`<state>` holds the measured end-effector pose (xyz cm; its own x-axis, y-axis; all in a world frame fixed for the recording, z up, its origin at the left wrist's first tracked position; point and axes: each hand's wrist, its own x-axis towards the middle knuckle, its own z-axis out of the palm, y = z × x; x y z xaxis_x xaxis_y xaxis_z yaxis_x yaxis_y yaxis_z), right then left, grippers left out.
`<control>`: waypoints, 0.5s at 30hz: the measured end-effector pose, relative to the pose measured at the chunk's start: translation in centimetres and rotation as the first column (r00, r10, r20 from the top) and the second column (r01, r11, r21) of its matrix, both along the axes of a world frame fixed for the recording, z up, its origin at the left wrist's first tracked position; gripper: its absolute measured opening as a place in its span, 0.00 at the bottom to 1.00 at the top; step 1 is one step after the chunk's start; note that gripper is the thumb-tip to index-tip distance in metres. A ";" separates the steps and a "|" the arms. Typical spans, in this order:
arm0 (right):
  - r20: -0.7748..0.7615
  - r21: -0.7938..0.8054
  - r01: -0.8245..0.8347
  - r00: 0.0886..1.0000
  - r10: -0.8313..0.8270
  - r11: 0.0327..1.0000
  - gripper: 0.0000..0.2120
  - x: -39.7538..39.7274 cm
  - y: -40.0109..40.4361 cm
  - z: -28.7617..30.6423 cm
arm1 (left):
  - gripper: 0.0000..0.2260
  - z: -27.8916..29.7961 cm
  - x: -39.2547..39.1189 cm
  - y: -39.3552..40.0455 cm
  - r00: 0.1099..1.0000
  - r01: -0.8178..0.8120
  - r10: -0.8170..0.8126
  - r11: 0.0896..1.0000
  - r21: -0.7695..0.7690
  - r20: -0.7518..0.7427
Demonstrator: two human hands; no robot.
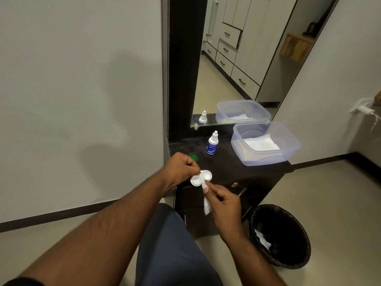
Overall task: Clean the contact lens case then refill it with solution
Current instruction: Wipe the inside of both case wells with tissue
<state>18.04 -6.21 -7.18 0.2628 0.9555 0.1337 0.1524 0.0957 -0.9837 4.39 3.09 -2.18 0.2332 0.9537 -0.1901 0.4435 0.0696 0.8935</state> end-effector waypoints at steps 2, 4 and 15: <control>0.005 0.017 0.037 0.999 -0.038 0.999 0.11 0.8 0.1 0.2 | 0.05 0.0 0.0 0.0 1.000 -0.003 0.003 1.000 -0.007 -0.003; 0.068 0.036 0.036 0.997 -0.038 0.999 0.10 1.5 0.2 0.3 | 0.05 0.0 -0.1 0.1 1.000 0.001 -0.001 1.000 -0.015 -0.002; 0.196 0.060 0.012 0.980 -0.024 0.998 0.09 0.1 0.7 0.3 | 0.05 0.0 -0.2 0.1 1.000 0.011 -0.010 0.999 -0.037 0.019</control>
